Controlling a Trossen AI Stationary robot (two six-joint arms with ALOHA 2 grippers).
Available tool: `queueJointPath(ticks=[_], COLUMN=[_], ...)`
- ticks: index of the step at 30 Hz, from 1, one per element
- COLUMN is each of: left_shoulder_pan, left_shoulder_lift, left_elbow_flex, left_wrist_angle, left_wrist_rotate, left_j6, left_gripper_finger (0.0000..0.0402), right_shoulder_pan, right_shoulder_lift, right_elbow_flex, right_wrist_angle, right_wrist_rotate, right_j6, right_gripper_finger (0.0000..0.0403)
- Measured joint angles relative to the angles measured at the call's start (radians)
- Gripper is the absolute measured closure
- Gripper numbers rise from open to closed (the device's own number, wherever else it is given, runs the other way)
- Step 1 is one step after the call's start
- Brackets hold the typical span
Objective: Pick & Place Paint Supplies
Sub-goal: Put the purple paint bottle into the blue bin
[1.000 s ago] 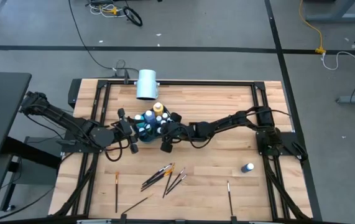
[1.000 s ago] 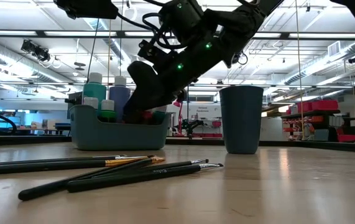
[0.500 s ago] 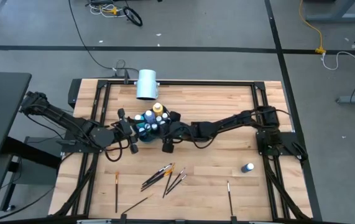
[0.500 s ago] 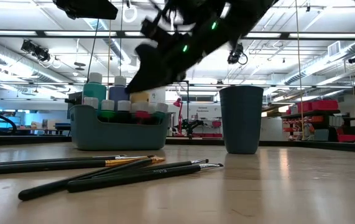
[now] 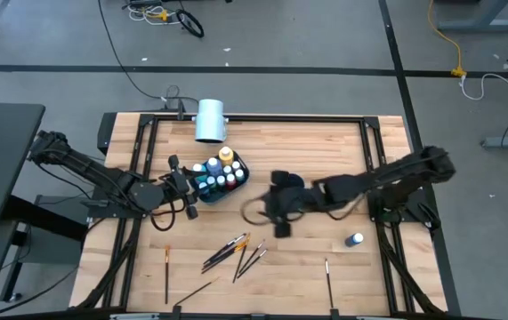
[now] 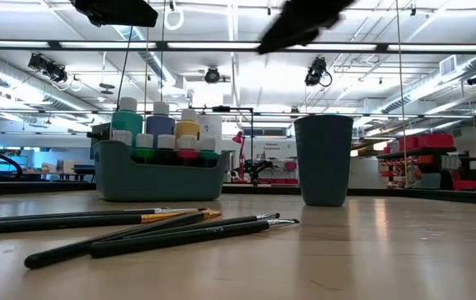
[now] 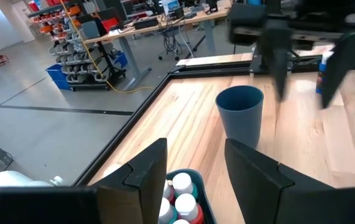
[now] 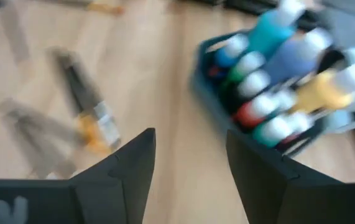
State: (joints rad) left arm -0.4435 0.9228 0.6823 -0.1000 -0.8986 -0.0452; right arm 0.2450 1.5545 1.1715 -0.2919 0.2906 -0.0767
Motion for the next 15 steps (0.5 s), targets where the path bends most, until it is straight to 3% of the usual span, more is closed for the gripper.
queueJointPath(ticks=[9,15], left_shoulder_pan=[0.000,0.000], left_shoulder_lift=[0.000,0.000], left_elbow_flex=[0.000,0.000], left_wrist_angle=[0.001,0.005], left_wrist_rotate=[-0.001,-0.002], left_j6=[-0.001,0.004], left_gripper_finger=[0.0231,0.0231], right_shoulder_pan=[0.086,0.091], right_shoulder_lift=[-0.332,-0.525], right_elbow_flex=[-0.431,-0.635], right_wrist_angle=[0.193,0.306], right_wrist_rotate=[-0.165,-0.415], right_j6=[0.067,0.042], right_gripper_finger=[0.0203,0.0203])
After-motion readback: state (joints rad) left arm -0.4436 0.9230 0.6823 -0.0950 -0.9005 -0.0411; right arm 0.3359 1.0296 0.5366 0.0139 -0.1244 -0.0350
